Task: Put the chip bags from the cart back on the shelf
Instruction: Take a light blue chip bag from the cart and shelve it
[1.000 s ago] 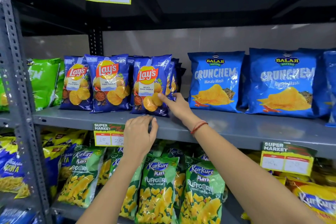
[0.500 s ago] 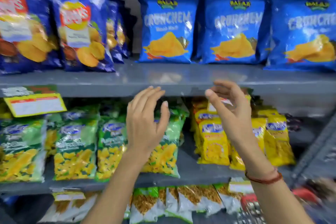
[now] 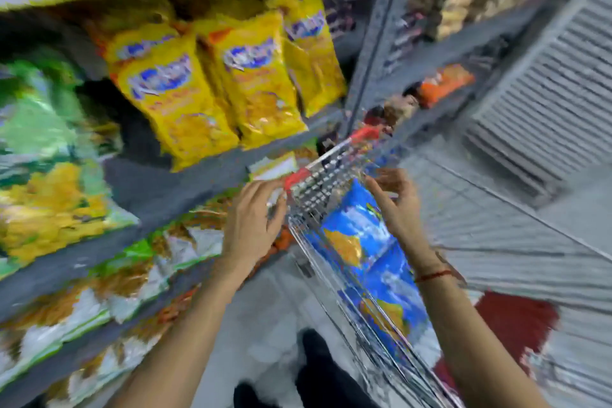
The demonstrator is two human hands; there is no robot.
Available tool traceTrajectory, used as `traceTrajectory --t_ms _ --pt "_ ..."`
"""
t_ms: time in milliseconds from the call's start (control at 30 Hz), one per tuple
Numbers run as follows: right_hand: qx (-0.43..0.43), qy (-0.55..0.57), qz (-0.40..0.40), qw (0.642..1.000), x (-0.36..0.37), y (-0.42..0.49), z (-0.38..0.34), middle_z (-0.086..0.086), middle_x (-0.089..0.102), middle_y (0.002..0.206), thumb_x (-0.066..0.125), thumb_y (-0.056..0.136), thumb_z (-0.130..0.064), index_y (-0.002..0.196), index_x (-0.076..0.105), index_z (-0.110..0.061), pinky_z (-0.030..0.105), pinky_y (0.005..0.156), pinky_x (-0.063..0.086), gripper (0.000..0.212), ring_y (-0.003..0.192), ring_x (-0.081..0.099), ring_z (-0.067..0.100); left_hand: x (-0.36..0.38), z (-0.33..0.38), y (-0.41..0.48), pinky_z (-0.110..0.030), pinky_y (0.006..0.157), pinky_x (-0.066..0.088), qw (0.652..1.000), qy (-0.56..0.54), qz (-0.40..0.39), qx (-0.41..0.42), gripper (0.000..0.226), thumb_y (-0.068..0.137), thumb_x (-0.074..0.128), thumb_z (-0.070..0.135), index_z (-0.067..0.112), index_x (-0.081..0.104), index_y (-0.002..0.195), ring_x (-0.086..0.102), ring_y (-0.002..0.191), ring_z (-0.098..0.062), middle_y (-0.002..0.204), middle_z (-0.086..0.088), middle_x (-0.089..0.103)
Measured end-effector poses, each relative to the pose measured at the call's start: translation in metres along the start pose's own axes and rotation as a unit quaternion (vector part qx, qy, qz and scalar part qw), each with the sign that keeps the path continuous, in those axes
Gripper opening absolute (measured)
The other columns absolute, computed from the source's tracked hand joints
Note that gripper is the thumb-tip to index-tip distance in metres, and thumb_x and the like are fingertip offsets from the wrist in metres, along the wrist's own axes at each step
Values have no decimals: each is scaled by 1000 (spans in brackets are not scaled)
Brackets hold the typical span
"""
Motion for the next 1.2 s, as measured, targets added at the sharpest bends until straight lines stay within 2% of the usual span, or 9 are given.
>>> traceTrajectory --t_ms 167,267,333,467,700,867,933,1033,1200 --pt "174 -39 21 984 -25 -9 123 9 59 80 69 85 -18 103 60 -1 19 64 39 26 65 50 15 85 17 6 -30 86 37 992 -19 -121 15 23 87 54 17 2 63 102 59 96 -30 100 -18 67" --pt "268 -6 16 963 -22 -15 175 5 53 74 73 82 -25 90 56 -13 24 57 38 22 60 45 14 126 29 24 -33 89 38 984 -24 -175 31 25 87 57 15 1 62 107 59 100 -33 107 -19 65" --pt "330 8 -4 944 -13 -17 205 5 57 87 72 81 -37 105 54 -11 20 56 44 39 66 51 16 158 31 39 -36 94 38 975 -25 -221 20 31 87 58 16 1 57 115 56 107 -33 116 -19 59" --pt "404 67 -27 912 13 -5 257 21 52 132 68 82 -45 141 33 -7 49 97 46 78 110 55 32 241 9 72 -37 97 35 939 -14 -335 -74 44 92 52 30 5 47 128 47 117 -33 130 -20 47" --pt "416 143 50 897 51 30 318 0 57 121 72 81 -34 136 38 -11 33 91 44 69 114 56 23 346 -67 84 -46 107 30 865 47 -428 -258 69 92 42 50 6 26 143 32 134 -39 148 -22 32" --pt "451 145 62 878 56 37 336 2 54 125 75 76 -41 143 29 -13 46 105 44 86 119 55 28 370 -77 70 -40 107 27 805 -34 -444 -392 75 90 33 61 11 23 145 32 135 -34 152 -16 29" --pt "461 167 74 869 52 42 336 0 59 103 80 73 -35 132 41 -11 47 95 52 75 103 63 21 370 -76 66 -41 108 26 778 -97 -453 -425 79 86 33 67 15 26 145 34 135 -31 152 -13 29" --pt "428 216 61 876 48 49 330 2 66 83 83 70 -22 97 62 -8 30 59 56 37 76 68 16 364 -70 70 -47 116 18 760 -141 -464 -433 82 82 31 72 23 20 147 24 140 -29 157 -6 18" --pt "392 237 83 885 31 53 301 -12 69 54 86 66 -21 70 61 -17 14 44 49 25 52 66 -1 342 -56 76 -53 115 19 765 -174 -447 -430 82 78 27 78 32 22 145 26 140 -29 157 -5 19"
Point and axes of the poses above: each hand's wrist, its own y-axis towards the middle knuckle, its own x-axis out of the palm, z = x × y, the point moved 3 cm from there along y, towards the middle knuckle
